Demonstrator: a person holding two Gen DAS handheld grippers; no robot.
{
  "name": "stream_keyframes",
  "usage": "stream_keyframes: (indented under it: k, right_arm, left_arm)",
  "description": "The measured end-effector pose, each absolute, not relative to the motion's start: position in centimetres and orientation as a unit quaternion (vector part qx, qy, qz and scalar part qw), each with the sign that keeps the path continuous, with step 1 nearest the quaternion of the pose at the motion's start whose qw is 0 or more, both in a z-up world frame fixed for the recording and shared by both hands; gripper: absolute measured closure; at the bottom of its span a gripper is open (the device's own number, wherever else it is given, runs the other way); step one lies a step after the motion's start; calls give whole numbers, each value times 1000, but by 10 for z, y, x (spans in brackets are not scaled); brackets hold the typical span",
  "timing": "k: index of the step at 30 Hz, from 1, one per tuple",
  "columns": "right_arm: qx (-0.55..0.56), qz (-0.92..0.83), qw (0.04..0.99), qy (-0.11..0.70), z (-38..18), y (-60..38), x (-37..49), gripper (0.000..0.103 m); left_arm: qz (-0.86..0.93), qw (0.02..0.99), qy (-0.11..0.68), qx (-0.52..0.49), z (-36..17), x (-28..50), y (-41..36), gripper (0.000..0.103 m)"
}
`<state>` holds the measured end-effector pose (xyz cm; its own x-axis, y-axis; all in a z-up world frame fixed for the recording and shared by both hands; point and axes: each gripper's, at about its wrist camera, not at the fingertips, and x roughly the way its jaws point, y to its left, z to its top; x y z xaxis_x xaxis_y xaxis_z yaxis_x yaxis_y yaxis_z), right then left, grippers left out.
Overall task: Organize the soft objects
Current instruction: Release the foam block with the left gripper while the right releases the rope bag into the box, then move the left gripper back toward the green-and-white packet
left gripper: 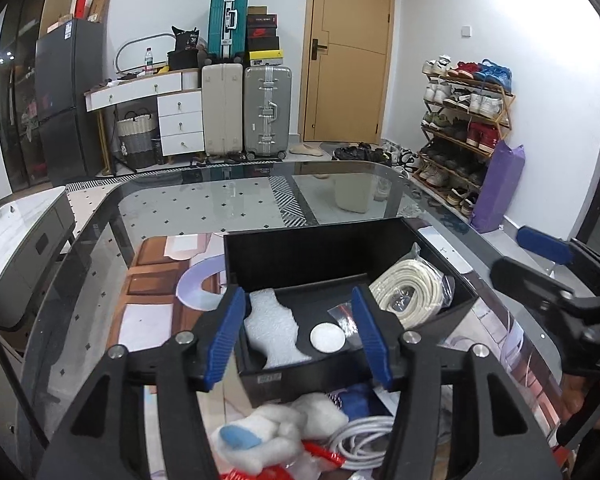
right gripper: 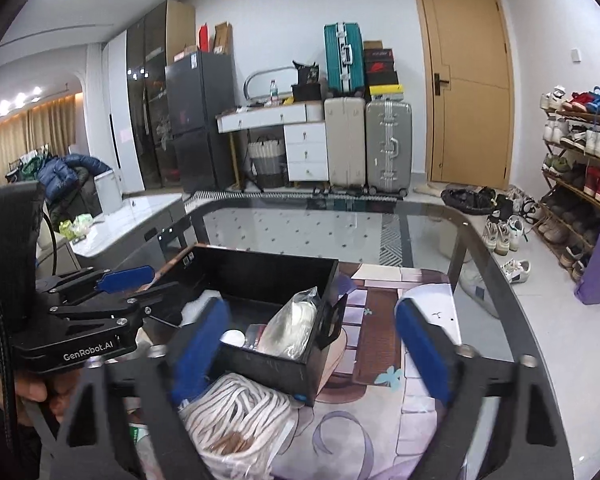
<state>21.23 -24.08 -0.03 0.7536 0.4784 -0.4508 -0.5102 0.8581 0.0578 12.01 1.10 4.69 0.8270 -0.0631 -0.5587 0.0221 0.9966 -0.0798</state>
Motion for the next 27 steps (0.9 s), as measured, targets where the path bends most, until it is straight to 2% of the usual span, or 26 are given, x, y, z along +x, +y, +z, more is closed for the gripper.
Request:
stream_keyframes:
  k: [1, 2, 3, 11, 27]
  right_arm:
    - [-32, 262, 937, 229, 1, -242, 209, 2]
    - [-28, 260, 938, 229, 2, -245, 205, 1]
    - [-26, 260, 937, 230, 2, -246, 202, 1]
    - [-36, 273, 930, 245, -7, -251, 175, 1]
    - [-41, 288, 926, 242, -10, -245, 145, 1]
  left_arm:
    - [-24, 955, 293, -38, 48, 118, 12, 31]
    - [-23, 956, 290, -43, 49, 114, 15, 12]
    - [-17, 958, 282, -51, 50, 109, 18, 0]
    - [-17, 957, 276, -90, 50, 83, 34, 0]
    - [-10, 957, 284, -64, 42, 46, 34, 0]
